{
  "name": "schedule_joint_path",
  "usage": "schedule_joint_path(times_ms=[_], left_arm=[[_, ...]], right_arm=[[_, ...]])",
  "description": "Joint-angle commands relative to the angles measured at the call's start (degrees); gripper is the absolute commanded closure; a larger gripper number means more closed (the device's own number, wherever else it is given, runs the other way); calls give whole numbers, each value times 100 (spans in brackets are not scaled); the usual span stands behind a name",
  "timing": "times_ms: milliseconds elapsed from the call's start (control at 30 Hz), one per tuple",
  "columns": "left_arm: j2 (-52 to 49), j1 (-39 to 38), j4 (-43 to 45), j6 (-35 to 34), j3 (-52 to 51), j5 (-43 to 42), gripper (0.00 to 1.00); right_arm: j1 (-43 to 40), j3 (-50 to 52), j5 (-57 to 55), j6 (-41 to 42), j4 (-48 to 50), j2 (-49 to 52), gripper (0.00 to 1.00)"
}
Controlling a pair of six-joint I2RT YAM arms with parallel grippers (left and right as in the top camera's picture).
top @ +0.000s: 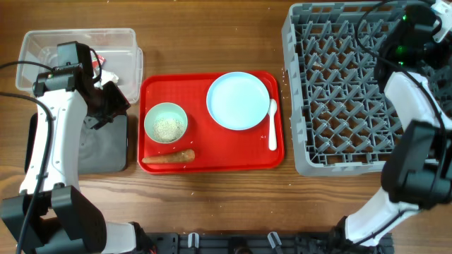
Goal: Sort waste into correct bins and load items into the dishwasher rack
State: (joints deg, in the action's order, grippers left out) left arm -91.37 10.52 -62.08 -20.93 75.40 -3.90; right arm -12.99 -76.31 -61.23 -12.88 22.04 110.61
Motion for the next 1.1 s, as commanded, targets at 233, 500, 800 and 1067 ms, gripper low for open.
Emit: schedule_joint_path(times_ms=[233, 500, 800, 1067], left_arm=[[120, 20, -33, -74, 48, 31, 47], [120, 20, -31, -72, 48, 35, 46], [120, 20, 4, -46, 48, 35, 45], [120, 11, 31, -48, 48, -411, 41]], right_arm=[[184, -39, 286, -938, 229, 1187, 95], [1080, -35, 621, -723, -802, 984, 17], [1268, -35, 3029, 450, -3591, -1019, 10], [1266, -35, 5637, 1742, -5860, -2439, 7]])
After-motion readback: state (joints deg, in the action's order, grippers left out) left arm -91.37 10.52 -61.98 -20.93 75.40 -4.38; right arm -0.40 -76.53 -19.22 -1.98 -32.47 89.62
